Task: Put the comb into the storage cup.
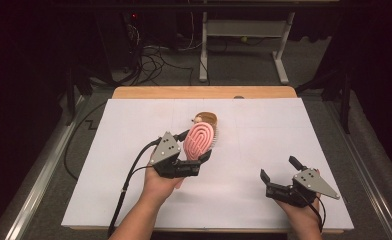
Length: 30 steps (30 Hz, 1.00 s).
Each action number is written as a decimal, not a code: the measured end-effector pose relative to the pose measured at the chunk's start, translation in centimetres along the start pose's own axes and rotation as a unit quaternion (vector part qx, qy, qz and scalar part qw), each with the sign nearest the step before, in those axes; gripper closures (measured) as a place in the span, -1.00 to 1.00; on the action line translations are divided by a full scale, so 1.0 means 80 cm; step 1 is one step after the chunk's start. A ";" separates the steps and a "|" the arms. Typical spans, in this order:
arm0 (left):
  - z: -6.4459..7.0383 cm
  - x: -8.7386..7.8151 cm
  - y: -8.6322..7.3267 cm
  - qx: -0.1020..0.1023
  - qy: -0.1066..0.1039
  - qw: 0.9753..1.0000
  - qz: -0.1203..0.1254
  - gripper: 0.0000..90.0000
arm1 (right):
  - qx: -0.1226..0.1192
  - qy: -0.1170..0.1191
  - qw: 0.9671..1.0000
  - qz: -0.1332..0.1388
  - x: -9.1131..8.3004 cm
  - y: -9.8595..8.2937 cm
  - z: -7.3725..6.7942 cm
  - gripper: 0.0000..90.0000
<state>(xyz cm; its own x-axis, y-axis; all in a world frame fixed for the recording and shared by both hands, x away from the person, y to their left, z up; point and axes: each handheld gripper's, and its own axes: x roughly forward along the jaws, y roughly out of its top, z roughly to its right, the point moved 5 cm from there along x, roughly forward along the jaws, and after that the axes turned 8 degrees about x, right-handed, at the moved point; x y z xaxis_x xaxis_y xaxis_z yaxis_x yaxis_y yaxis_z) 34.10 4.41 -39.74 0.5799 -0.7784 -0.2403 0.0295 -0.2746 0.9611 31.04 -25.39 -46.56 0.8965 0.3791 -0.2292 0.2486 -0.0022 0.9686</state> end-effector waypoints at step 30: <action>0.000 0.005 0.002 0.014 0.013 1.000 0.001 -0.55 | -0.006 0.036 0.999 0.014 0.022 0.058 -0.033 -0.99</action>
<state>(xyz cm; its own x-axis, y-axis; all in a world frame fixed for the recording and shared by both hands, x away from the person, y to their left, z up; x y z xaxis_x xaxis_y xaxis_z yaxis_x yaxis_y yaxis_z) 34.32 4.09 -39.66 0.6015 -0.7638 -0.2342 0.0051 -0.2895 0.9572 32.80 -22.26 -42.24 0.8737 0.4455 -0.1953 0.2199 -0.0034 0.9755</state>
